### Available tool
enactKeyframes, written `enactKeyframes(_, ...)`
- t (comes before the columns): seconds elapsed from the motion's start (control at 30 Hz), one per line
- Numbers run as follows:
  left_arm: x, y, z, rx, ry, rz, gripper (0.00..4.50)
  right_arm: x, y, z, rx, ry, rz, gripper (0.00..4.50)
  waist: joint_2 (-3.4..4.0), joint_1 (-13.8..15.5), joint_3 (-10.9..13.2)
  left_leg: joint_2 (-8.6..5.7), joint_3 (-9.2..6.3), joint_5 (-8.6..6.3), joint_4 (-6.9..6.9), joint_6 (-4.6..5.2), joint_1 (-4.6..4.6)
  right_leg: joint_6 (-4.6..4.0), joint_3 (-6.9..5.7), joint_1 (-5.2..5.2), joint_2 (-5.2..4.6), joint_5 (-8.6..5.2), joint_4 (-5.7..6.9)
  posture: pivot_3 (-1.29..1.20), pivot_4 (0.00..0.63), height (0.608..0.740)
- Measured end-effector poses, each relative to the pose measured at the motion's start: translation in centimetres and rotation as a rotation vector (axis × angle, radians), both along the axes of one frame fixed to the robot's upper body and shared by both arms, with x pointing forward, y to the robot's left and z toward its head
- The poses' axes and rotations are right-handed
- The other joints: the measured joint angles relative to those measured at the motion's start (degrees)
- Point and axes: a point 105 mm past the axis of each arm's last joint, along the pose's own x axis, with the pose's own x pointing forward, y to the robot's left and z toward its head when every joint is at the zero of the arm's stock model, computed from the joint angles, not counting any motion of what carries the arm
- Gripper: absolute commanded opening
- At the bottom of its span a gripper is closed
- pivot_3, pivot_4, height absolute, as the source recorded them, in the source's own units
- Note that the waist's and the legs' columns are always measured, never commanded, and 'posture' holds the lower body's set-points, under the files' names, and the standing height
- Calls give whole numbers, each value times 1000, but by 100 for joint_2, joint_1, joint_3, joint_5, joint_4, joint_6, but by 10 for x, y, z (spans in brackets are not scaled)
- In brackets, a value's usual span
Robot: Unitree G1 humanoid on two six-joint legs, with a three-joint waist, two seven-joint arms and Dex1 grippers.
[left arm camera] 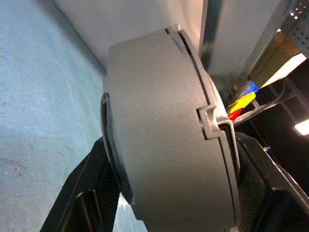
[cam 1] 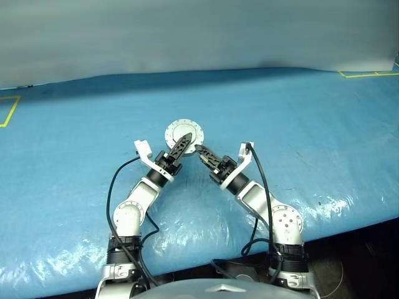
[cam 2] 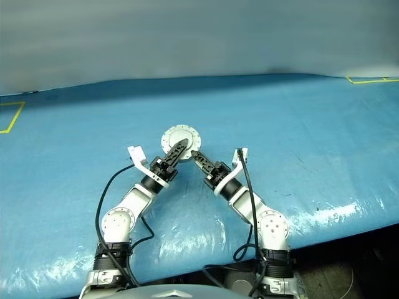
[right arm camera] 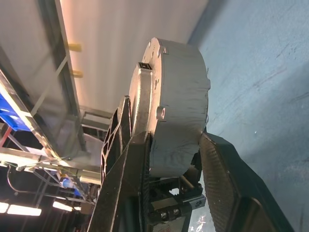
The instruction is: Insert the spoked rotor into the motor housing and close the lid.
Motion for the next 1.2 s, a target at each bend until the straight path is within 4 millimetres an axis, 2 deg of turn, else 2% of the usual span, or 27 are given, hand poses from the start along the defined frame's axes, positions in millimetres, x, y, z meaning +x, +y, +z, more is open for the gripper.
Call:
enactKeyframes(0.07,10,20,-4,3,32,109,2696,-2,0,7,15,-33,6,2816,0,-24,0,2,1,0,0,0,1,0,1,-1,2,0,1,0,150,740)
enactKeyframes(0.17,15,38,-9,3,59,198,2696,-3,-2,8,24,-30,9,2816,-3,2,2,2,-1,1,0,-1,0,0,-3,0,2,0,1,0,150,740)
enactKeyframes(0.33,21,58,-4,22,47,300,2696,-3,-1,5,1,-16,11,2816,-5,10,3,-6,0,6,2,-9,-4,2,-2,1,-4,2,-3,0,150,740)
enactKeyframes(0.43,23,77,-7,78,60,379,2696,-1,-4,-1,-50,-5,-7,2816,-6,-4,3,-4,1,9,2,-16,-3,3,-2,0,-2,2,-3,0,150,740)
enactKeyframes(0.5,21,90,-16,158,94,420,2696,-2,-9,-5,-78,2,-20,2816,-5,-15,2,-3,0,9,0,-16,-2,2,-2,0,-2,2,-3,0,150,740)
enactKeyframes(0.57,13,102,-37,249,171,452,2696,-2,-15,-10,-112,6,-37,2816,-5,-12,2,-3,1,9,-1,-16,-2,2,-2,0,-2,1,-4,0,150,740)
enactKeyframes(0.63,6,106,-49,290,219,464,2696,-2,-18,-12,-132,9,-46,2816,-10,2,3,-3,1,9,0,-17,-3,3,-3,1,-4,2,-3,0,150,740)
enactKeyframes(0.83,-3,108,-51,330,218,465,2696,-5,-16,-10,-157,-19,-32,2816,-17,-11,-3,1,1,0,2,0,12,3,0,11,-4,2,2,0,150,740)
enactKeyframes(0.87,-6,109,-51,344,215,462,3127,-5,-15,-11,-165,-18,-33,2843,-16,-10,-4,1,1,0,2,0,12,2,0,11,-3,2,3,0,150,740)
enactKeyframes(0.9,-8,110,-52,356,219,463,3303,-5,-15,-11,-168,-18,-32,2843,-15,-10,-4,2,1,1,2,-1,13,2,0,10,-3,1,3,0,150,740)
enactKeyframes(1.0,-9,112,-52,363,223,472,4248,-5,-13,-11,-167,-20,-29,2843,-14,-1,-6,4,0,2,2,-4,17,0,-1,13,-2,1,5,0,150,740)
enactKeyframes(1.07,-8,122,-50,375,233,519,4248,-6,-10,-12,-171,-23,-15,2843,-12,-26,-7,7,2,4,2,-7,25,-1,2,17,4,0,7,0,150,740)
enactKeyframes(1.2,-17,177,-50,437,285,724,4248,-7,-10,-14,-187,-29,-12,2843,-13,-77,-7,23,0,9,2,-16,28,-20,2,13,22,8,9,0,150,740)
